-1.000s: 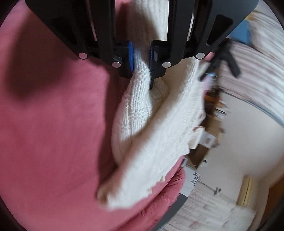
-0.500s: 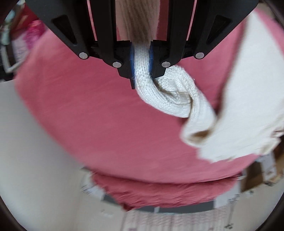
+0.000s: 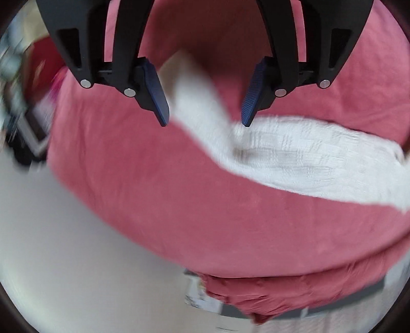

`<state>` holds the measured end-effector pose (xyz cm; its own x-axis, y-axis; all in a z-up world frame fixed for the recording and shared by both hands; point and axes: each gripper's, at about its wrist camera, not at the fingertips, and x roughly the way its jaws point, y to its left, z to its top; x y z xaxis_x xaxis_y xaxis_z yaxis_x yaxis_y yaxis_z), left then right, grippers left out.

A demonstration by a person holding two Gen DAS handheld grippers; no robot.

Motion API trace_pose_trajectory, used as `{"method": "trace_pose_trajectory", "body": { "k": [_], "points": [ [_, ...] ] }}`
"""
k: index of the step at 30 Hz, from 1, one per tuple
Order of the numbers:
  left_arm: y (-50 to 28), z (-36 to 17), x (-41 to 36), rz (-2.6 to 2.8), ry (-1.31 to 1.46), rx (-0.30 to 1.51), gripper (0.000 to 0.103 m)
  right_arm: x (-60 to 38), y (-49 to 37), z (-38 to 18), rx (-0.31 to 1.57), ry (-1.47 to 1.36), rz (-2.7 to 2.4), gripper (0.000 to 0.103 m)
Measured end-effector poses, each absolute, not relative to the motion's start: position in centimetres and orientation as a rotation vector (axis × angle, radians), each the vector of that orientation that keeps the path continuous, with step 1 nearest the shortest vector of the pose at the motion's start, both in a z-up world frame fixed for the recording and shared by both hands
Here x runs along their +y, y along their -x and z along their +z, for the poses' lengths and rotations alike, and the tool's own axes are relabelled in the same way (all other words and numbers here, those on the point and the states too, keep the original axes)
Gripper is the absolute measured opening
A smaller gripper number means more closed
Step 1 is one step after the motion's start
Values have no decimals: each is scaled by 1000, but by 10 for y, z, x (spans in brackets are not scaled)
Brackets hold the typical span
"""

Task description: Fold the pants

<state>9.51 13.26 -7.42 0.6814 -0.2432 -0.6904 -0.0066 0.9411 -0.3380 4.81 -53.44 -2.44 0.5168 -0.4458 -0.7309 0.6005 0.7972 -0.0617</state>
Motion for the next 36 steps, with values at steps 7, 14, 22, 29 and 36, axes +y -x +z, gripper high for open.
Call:
{"method": "trace_pose_trajectory", "body": {
  "k": [7, 14, 22, 29, 36],
  "points": [
    [-103, -79, 135, -129, 343, 828, 64, -437, -7, -25, 800, -495, -95, 58],
    [-95, -79, 154, -127, 422, 826, 70, -354, -2, -64, 947, -524, 113, 58],
    [-99, -86, 169, -97, 409, 841, 73, -298, 8, -89, 961, -540, 162, 58],
    [-96, -98, 150, -168, 375, 911, 13, -302, 5, -85, 955, -567, 218, 7],
    [-50, -64, 129, -264, 278, 864, 11, -334, 31, -40, 841, -579, 229, 6]
  ]
}}
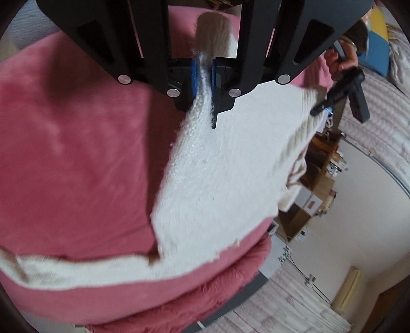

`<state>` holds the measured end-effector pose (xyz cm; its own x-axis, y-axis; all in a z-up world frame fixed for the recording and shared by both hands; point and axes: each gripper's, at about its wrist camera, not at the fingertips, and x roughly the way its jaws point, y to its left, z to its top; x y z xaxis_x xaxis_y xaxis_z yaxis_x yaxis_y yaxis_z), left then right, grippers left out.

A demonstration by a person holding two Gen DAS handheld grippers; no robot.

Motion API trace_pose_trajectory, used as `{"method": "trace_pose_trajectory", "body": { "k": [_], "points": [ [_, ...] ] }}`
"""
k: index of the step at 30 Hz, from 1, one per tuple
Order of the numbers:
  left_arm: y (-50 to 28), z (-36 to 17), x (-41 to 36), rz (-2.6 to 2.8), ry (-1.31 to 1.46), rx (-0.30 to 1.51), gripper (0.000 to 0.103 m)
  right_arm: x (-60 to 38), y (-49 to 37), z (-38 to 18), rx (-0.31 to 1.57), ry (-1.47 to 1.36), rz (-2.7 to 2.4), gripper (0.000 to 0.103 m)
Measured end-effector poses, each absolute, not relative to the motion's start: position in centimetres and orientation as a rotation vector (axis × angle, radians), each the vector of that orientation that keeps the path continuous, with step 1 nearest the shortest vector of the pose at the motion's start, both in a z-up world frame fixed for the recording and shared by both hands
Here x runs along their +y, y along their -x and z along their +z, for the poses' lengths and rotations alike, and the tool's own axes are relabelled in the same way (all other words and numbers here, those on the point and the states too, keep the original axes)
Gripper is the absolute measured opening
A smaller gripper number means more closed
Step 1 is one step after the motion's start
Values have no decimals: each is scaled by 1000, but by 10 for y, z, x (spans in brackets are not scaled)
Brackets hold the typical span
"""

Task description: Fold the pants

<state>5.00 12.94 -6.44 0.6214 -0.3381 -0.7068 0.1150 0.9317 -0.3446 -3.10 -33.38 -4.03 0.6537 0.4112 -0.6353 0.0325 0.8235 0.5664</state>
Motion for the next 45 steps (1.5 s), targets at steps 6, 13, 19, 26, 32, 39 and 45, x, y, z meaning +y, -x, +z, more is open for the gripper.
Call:
{"method": "trace_pose_trajectory", "body": {
  "k": [6, 13, 19, 26, 32, 39, 45],
  "points": [
    [7, -60, 103, -347, 176, 900, 10, -356, 43, -34, 886, -635, 201, 6],
    [59, -78, 81, -365, 101, 963, 6, -370, 67, -53, 985, -606, 154, 6],
    [67, -88, 89, -379, 190, 958, 10, -361, 55, -59, 984, -429, 13, 7],
    [36, -55, 126, -333, 356, 836, 53, -329, 29, -5, 729, -307, -35, 14],
    [-24, -38, 170, -218, 487, 745, 59, -252, -29, -21, 731, -250, 144, 14],
    [-127, -56, 223, -46, 587, 752, 68, -202, -78, -63, 734, -156, 171, 14],
    [-204, -81, 266, 67, 736, 770, 68, -225, -88, -86, 765, -310, 205, 14]
  ]
}}
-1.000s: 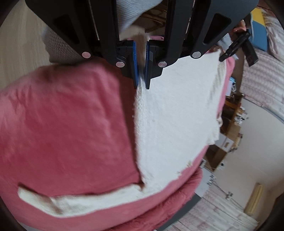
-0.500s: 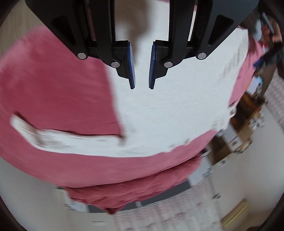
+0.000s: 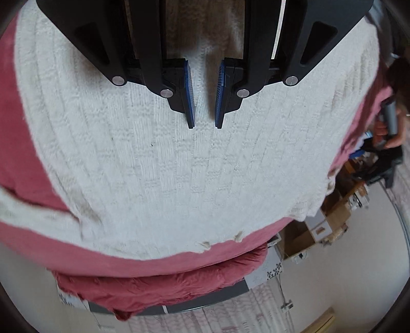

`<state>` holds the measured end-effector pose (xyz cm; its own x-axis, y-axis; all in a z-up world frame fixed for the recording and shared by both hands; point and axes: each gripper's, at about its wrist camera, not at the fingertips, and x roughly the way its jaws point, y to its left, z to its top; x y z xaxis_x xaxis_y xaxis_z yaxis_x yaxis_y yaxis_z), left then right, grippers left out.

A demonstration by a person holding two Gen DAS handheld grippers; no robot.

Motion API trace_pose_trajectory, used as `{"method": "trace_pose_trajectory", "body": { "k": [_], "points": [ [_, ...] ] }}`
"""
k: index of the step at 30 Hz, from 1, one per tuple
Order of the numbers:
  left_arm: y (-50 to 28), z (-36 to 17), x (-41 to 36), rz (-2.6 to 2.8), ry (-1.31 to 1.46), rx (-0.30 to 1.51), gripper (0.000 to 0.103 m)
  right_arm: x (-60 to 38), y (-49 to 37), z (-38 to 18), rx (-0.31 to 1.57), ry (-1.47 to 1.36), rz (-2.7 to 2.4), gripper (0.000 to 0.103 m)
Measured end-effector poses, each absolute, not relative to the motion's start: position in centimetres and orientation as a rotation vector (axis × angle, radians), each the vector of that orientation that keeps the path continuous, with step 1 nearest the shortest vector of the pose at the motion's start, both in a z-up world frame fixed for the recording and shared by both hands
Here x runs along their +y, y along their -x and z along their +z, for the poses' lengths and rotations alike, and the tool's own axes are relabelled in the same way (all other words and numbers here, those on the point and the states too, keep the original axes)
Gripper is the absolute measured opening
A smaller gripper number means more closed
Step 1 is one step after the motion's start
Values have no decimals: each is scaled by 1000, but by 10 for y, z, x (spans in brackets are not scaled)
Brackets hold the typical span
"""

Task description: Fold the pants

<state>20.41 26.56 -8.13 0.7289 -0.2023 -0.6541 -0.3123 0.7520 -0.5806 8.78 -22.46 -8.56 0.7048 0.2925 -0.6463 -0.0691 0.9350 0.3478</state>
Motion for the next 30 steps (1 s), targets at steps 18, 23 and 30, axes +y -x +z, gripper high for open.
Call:
{"method": "trace_pose_trajectory", "body": {
  "k": [18, 23, 30],
  "points": [
    [-205, -43, 314, 232, 428, 653, 6, -244, -93, -98, 774, -441, 254, 14],
    [-154, 3, 351, 316, 292, 580, 6, -246, -92, -97, 774, -439, 255, 14],
    [-97, 22, 422, 439, 308, 592, 6, -249, -88, -96, 769, -436, 252, 14]
  ]
}}
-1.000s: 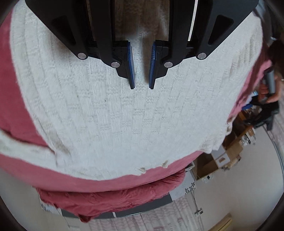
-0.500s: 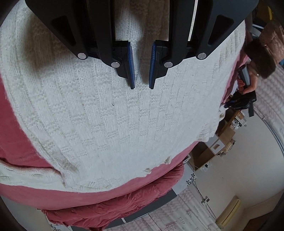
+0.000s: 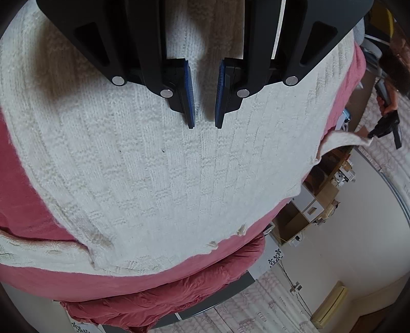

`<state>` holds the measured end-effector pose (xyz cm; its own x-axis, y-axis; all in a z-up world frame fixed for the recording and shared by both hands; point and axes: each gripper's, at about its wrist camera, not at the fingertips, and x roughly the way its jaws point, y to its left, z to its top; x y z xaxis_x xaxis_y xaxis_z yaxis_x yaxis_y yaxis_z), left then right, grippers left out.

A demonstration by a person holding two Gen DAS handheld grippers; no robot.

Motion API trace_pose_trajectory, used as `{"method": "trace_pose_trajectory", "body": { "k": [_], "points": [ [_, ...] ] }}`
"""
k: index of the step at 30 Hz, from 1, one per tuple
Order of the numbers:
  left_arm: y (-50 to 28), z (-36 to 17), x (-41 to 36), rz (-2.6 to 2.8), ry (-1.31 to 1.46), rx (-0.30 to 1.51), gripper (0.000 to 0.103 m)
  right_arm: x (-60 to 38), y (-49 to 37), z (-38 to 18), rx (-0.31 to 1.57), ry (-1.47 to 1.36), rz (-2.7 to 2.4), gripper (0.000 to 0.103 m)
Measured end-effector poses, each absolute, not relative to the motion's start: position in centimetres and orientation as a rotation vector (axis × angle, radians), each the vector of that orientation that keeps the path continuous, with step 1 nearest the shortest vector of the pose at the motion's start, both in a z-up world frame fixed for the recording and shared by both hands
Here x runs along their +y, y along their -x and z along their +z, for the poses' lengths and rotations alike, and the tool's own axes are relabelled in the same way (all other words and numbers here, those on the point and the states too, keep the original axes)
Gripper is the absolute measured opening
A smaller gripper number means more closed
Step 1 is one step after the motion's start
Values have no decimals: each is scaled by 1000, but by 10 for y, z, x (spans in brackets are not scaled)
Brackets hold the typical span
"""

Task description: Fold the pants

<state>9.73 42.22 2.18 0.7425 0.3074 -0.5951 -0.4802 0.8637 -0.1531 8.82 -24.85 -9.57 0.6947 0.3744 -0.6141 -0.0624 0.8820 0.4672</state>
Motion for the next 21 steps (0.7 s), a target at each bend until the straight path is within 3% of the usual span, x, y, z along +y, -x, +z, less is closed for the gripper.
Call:
{"method": "trace_pose_trajectory", "body": {
  "k": [8, 11, 12, 14, 15, 19, 20, 21],
  "points": [
    [-88, -32, 449, 457, 303, 704, 6, -247, -86, -95, 768, -435, 251, 14],
    [-89, -61, 443, 430, 302, 761, 11, -247, -86, -96, 769, -439, 253, 14],
    [-90, -68, 439, 414, 318, 784, 17, -248, -86, -97, 770, -440, 254, 14],
    [-86, -79, 440, 410, 372, 833, 77, -249, -86, -97, 770, -443, 256, 14],
    [-81, -84, 444, 418, 421, 838, 89, -250, -86, -97, 770, -443, 256, 14],
    [-51, -91, 462, 401, 668, 796, 86, -250, -86, -97, 771, -441, 256, 14],
    [-43, -94, 468, 382, 781, 785, 83, -250, -86, -97, 771, -441, 256, 14],
    [-36, -98, 471, 327, 893, 767, 73, -250, -86, -97, 771, -442, 256, 14]
  ]
}}
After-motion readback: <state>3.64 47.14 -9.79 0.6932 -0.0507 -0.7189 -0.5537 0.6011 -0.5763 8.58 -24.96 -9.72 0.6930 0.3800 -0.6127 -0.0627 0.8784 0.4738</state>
